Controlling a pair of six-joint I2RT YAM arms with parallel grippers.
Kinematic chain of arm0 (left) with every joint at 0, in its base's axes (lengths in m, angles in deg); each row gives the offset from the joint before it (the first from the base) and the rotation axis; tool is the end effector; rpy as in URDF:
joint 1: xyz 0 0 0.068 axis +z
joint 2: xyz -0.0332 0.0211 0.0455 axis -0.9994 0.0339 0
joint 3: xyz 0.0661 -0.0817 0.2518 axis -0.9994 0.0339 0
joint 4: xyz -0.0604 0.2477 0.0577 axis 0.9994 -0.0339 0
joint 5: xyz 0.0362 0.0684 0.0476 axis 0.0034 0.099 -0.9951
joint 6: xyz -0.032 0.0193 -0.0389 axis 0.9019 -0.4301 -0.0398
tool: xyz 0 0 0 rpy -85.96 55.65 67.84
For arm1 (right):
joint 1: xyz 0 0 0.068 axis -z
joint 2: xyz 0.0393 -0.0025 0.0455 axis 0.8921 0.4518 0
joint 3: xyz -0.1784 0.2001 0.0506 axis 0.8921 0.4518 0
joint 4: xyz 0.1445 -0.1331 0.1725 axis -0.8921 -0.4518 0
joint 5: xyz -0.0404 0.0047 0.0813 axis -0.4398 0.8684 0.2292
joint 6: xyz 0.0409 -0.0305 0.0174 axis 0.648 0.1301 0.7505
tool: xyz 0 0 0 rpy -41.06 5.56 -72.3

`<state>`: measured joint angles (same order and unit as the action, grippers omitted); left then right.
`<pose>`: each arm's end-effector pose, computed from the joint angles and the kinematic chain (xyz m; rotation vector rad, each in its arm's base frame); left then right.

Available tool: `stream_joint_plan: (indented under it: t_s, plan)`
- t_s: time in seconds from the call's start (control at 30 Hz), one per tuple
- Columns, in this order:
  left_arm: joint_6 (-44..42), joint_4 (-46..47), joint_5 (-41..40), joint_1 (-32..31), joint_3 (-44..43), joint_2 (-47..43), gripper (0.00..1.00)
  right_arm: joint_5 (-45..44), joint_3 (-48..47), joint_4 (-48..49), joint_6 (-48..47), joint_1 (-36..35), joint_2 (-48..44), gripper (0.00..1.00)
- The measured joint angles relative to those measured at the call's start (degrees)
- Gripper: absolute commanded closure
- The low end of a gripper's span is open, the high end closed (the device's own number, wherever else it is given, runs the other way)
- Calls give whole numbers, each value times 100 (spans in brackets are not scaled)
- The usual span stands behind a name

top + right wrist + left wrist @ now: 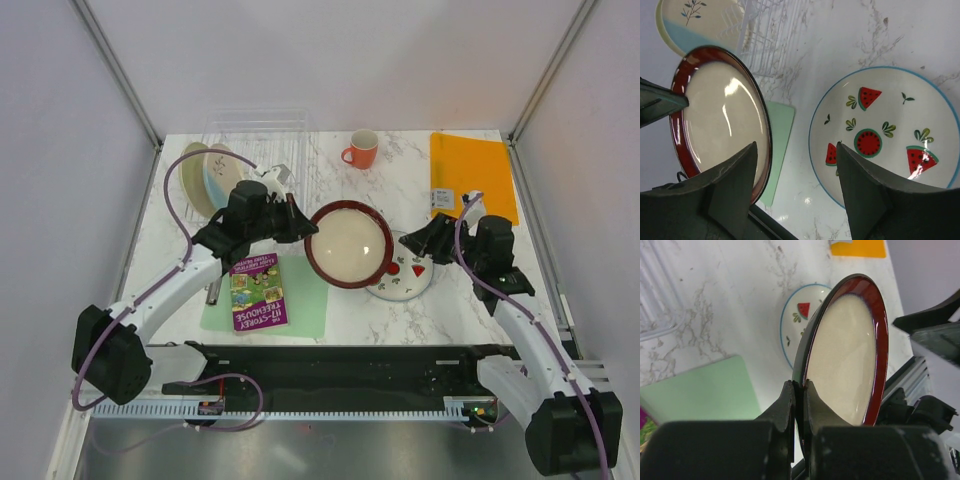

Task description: Unload the plates from the dish rack

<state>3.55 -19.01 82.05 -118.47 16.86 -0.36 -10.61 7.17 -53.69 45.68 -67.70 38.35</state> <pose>0.2406 -0.1524 0.2965 0.1338 2.2110 -0.9285 0.1953 0.0329 0.2634 0.1711 2.0214 0.9267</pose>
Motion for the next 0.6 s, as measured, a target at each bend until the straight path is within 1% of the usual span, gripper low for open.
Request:
stream_joint_plan:
  t_s: [0.13, 0.33, 0.37, 0.4, 0.47, 0.5, 0.57, 0.6]
  plan:
    - [201, 511, 133, -39, 15, -44, 98, 111, 195, 334, 247, -256, 245, 29]
    - [328, 809, 146, -138, 35, -35, 98, 166, 208, 713, 426, -570, 417, 30]
    - [332, 846, 142, -166, 48, -26, 98, 170, 208, 763, 450, -621, 435, 30]
    - [348, 874, 140, -188, 57, -4, 98, 170, 208, 789, 466, -647, 442, 33]
    - [387, 951, 144, -234, 83, 48, 98, 170, 212, 866, 518, -721, 461, 45]
    - [402, 997, 144, -262, 98, 79, 98, 175, 221, 925, 557, -765, 474, 55]
    - [409, 1032, 142, -313, 114, 136, 98, 197, 249, 1008, 608, -817, 494, 69]
    - [409, 1029, 136, -328, 116, 162, 98, 223, 264, 1062, 647, -841, 509, 86]
